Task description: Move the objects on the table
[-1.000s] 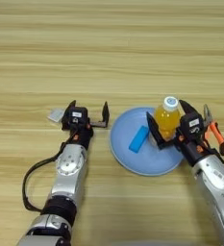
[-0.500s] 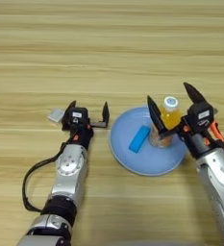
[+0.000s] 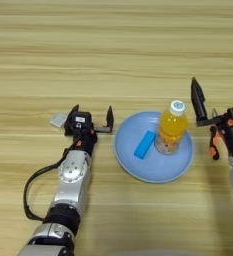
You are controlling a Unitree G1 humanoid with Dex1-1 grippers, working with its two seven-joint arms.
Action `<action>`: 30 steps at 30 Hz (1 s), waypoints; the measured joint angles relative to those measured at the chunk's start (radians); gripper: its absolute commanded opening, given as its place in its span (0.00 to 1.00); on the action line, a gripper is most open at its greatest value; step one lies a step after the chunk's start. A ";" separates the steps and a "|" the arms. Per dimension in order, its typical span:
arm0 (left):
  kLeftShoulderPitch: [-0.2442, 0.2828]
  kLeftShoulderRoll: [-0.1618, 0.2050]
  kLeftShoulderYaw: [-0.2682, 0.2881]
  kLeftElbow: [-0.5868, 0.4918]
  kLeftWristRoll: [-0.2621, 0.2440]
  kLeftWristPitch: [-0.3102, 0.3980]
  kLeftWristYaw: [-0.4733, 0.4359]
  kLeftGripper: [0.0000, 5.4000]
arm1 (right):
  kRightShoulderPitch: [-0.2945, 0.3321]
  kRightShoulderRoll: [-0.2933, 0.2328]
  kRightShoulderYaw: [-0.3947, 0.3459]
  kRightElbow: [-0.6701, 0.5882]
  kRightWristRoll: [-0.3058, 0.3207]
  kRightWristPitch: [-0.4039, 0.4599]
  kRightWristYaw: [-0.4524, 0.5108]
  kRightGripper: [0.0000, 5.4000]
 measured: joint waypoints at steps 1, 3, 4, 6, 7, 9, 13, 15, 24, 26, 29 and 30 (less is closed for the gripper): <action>0.000 0.000 0.000 0.000 0.000 0.000 0.000 1.00 | -0.002 -0.002 -0.028 0.005 0.004 -0.002 -0.012 0.99; 0.000 0.000 0.000 0.001 0.000 -0.001 0.000 1.00 | -0.009 -0.008 -0.082 0.036 0.005 -0.010 -0.038 0.99; 0.000 0.001 0.000 0.001 0.000 -0.002 0.000 1.00 | -0.010 -0.016 -0.107 0.053 0.006 -0.013 -0.048 0.99; 0.000 0.001 0.001 0.001 0.000 -0.003 0.000 1.00 | -0.016 -0.027 -0.144 0.093 0.003 -0.017 -0.067 0.99; 0.000 0.001 0.001 0.001 0.000 -0.003 -0.001 1.00 | -0.017 -0.030 -0.160 0.112 -0.002 -0.021 -0.076 0.99; 0.000 0.002 0.001 0.001 0.000 -0.005 -0.001 1.00 | -0.021 -0.034 -0.181 0.142 -0.015 -0.028 -0.093 0.99; 0.000 0.003 0.003 0.001 -0.001 -0.010 -0.001 1.00 | -0.030 -0.037 -0.214 0.181 -0.018 -0.046 -0.112 0.99; 0.000 0.003 0.006 0.001 -0.001 -0.013 -0.001 1.00 | -0.033 -0.039 -0.232 0.217 -0.025 -0.052 -0.130 0.99; -0.001 0.004 0.010 0.001 -0.001 -0.020 -0.006 1.00 | -0.071 -0.048 -0.266 0.403 -0.044 -0.064 -0.166 0.99; -0.001 0.004 0.011 0.001 -0.001 -0.020 -0.006 1.00 | -0.075 -0.052 -0.269 0.441 -0.044 -0.080 -0.166 0.99; -0.001 0.004 0.011 0.001 -0.001 -0.021 -0.008 1.00 | -0.093 -0.060 -0.269 0.505 -0.046 -0.097 -0.165 0.99; -0.001 0.004 0.011 0.001 -0.001 -0.021 -0.009 1.00 | -0.099 -0.061 -0.268 0.523 -0.046 -0.102 -0.164 0.99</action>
